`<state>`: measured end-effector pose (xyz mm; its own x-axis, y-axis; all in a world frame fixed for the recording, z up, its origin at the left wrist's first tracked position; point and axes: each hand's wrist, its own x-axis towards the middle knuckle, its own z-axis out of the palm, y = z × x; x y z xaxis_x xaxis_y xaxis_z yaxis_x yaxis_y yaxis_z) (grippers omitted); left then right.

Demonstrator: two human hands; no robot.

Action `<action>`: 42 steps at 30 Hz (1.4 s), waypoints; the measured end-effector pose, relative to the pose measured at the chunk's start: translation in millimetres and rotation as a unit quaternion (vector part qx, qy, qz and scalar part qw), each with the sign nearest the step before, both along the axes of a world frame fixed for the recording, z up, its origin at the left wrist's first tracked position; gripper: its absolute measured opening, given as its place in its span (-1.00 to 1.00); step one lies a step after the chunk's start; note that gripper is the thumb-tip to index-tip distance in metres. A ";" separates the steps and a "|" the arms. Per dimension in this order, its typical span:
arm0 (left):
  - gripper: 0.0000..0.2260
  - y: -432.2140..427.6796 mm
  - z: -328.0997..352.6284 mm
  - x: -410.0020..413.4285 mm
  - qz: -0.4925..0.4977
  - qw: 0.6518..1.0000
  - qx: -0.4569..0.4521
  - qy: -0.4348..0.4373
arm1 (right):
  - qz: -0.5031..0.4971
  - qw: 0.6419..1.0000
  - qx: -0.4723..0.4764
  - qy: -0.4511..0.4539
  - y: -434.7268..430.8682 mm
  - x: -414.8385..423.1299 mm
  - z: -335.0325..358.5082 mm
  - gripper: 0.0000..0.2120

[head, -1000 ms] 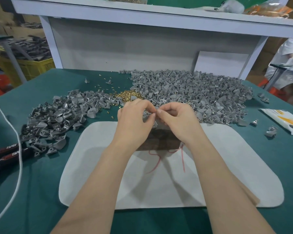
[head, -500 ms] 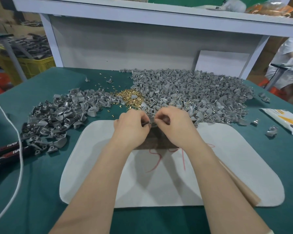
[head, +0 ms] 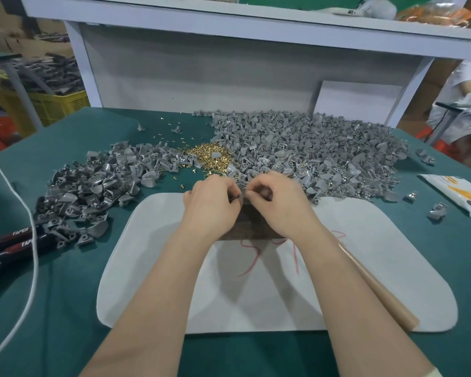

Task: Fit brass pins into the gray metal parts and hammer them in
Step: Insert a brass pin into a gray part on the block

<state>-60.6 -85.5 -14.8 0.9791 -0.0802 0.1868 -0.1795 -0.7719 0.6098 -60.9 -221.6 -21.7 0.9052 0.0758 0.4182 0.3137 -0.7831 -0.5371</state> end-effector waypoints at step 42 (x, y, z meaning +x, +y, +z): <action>-0.88 -2.9 4.3 -3.3 -0.016 0.999 0.036 -0.025 | -0.034 0.965 -0.262 0.002 18.1 -2.5 23.1 -0.82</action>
